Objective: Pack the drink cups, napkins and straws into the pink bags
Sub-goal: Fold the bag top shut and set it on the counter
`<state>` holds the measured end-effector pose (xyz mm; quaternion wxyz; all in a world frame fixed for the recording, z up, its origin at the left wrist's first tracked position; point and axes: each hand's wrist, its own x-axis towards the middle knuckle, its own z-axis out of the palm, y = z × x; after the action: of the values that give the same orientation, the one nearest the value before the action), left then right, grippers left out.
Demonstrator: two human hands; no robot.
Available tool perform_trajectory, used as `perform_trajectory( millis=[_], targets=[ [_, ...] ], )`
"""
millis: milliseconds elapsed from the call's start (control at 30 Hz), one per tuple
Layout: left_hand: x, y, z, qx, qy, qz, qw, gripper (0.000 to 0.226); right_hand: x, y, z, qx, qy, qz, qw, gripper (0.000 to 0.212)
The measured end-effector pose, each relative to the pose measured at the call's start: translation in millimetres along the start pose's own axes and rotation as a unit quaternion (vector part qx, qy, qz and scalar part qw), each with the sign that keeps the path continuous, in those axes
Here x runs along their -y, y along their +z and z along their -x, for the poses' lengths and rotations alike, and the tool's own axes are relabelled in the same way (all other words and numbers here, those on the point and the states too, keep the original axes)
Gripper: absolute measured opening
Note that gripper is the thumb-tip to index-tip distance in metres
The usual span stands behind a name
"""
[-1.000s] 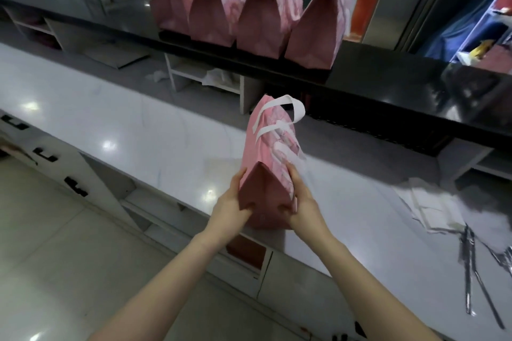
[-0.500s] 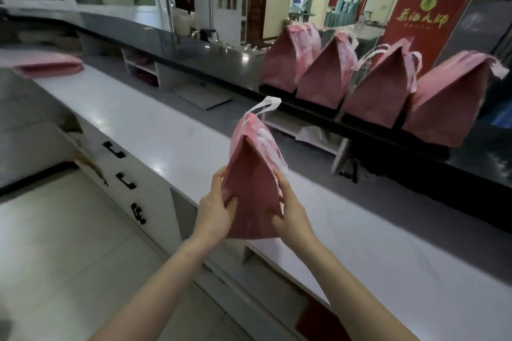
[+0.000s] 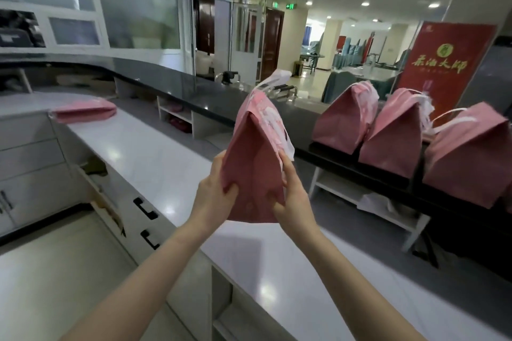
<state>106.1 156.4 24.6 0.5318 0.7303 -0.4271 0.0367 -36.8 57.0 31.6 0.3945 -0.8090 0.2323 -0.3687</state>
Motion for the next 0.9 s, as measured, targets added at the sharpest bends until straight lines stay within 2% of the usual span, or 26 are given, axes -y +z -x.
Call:
perform_trajectory(
  millis=[267,533,900],
  targets=[
    [11,23,-114,-0.003,0.036,0.010,0.999,0.070,-19,11,-108,-0.054,-0.040,-0.010,0.998,0.098],
    [32,84,-226,0.070,0.056,0.049,0.995,0.073,-66,4,-203,-0.144,-0.027,-0.001,0.989,0.100],
    [109,178,-321,0.211,0.070,0.133,0.966,0.076,-147,20,-284,-0.212,0.062,0.090,0.971,0.096]
  ],
)
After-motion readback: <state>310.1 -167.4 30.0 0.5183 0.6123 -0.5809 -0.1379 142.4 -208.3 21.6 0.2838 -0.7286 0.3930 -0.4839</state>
